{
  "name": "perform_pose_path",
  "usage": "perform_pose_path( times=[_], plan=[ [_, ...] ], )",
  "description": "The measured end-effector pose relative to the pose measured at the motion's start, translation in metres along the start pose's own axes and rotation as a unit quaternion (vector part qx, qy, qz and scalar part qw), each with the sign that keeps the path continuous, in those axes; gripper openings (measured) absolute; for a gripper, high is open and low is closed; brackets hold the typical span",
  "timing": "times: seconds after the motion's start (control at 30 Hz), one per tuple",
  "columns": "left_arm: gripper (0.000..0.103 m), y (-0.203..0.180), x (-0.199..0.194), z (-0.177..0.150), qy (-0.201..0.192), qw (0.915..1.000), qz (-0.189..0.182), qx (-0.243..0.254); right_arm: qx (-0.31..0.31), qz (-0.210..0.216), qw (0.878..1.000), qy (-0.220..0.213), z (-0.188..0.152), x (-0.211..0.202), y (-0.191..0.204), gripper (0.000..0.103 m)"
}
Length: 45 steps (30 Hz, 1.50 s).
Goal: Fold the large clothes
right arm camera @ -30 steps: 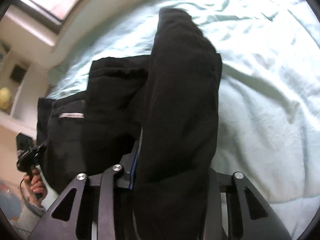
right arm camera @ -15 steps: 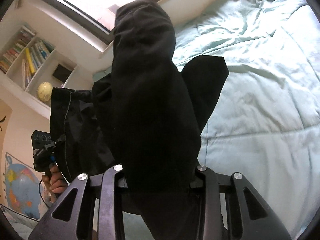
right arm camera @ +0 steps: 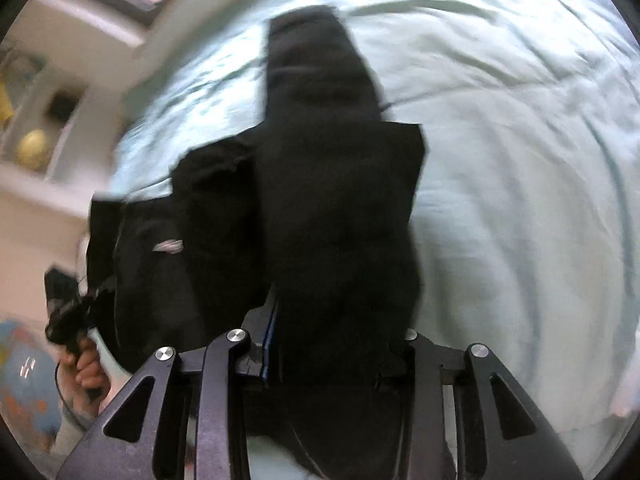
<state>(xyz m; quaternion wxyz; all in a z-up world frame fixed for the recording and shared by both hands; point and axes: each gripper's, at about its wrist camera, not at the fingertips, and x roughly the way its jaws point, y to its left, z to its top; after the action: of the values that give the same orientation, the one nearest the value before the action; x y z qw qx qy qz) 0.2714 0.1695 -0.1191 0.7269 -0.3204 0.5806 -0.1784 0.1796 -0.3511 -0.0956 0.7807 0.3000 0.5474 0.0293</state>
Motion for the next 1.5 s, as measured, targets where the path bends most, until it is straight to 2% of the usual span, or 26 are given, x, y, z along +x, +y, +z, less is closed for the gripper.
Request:
perform_pose_path(
  times=[0.07,0.1,0.13,0.2,0.23,0.3,0.37,0.43,0.5,0.6,0.73,0.8,0.87,0.97,1.2,1.3,1.5],
  plan=[
    [0.045,0.046,0.005,0.005,-0.002,0.9969,-0.02,-0.076,0.029,0.002,1.0,0.0,0.004,0.008,-0.016,0.047],
    [0.047,0.06,0.007,0.007,-0.002,0.9946,-0.035,-0.097,0.048,0.001,0.999,0.004,0.005,0.013,-0.028,0.051],
    [0.049,0.07,0.006,0.007,-0.001,0.9925,-0.047,-0.113,0.063,0.002,0.998,0.008,0.006,0.017,-0.034,0.059],
    [0.049,0.075,0.0,0.009,-0.002,0.9915,-0.05,-0.12,0.081,0.01,0.997,0.012,0.006,0.017,-0.045,0.061],
    [0.049,0.071,-0.007,0.01,-0.006,0.9933,-0.037,-0.109,0.087,0.01,0.996,0.009,0.005,0.011,-0.047,0.061],
    [0.047,0.051,-0.028,0.01,-0.025,0.9973,0.005,-0.07,0.08,-0.018,0.997,-0.006,0.007,-0.006,-0.061,0.061],
    [0.047,0.024,-0.051,0.008,-0.045,0.9984,0.03,-0.02,0.052,-0.041,0.997,-0.033,0.007,-0.034,-0.046,0.061],
    [0.047,-0.013,-0.071,0.002,-0.066,0.9955,0.049,0.048,0.018,-0.041,0.998,-0.055,0.002,-0.062,-0.028,0.061],
    [0.049,-0.044,-0.075,-0.004,-0.069,0.9906,0.059,0.102,-0.014,-0.047,0.997,-0.061,0.008,-0.062,0.006,0.062],
    [0.052,-0.086,-0.047,-0.018,-0.045,0.9822,0.076,0.166,-0.063,-0.075,0.994,-0.046,0.0,-0.036,0.051,0.062],
    [0.052,-0.096,0.009,-0.033,0.007,0.975,0.118,0.188,-0.088,-0.124,0.988,-0.011,-0.019,0.003,0.052,0.062],
    [0.052,-0.088,0.033,-0.04,0.028,0.975,0.129,0.179,-0.08,-0.138,0.987,0.016,-0.025,0.034,0.054,0.062],
    [0.052,-0.078,0.053,-0.045,0.032,0.9725,0.151,0.174,-0.086,-0.163,0.983,0.024,-0.03,0.054,0.057,0.062],
    [0.052,-0.075,0.064,-0.045,0.04,0.9743,0.154,0.159,-0.095,-0.195,0.976,0.032,-0.033,0.067,0.053,0.062],
    [0.053,-0.089,0.057,-0.046,0.04,0.97,0.174,0.164,-0.092,-0.209,0.973,0.028,-0.035,0.065,0.059,0.062],
    [0.053,-0.107,0.042,-0.052,0.023,0.9612,0.2,0.189,-0.087,-0.203,0.975,0.019,-0.037,0.045,0.065,0.062],
    [0.053,-0.177,-0.012,-0.065,-0.047,0.9395,0.214,0.263,-0.104,-0.196,0.974,-0.037,-0.033,-0.019,0.101,0.062]
  ],
)
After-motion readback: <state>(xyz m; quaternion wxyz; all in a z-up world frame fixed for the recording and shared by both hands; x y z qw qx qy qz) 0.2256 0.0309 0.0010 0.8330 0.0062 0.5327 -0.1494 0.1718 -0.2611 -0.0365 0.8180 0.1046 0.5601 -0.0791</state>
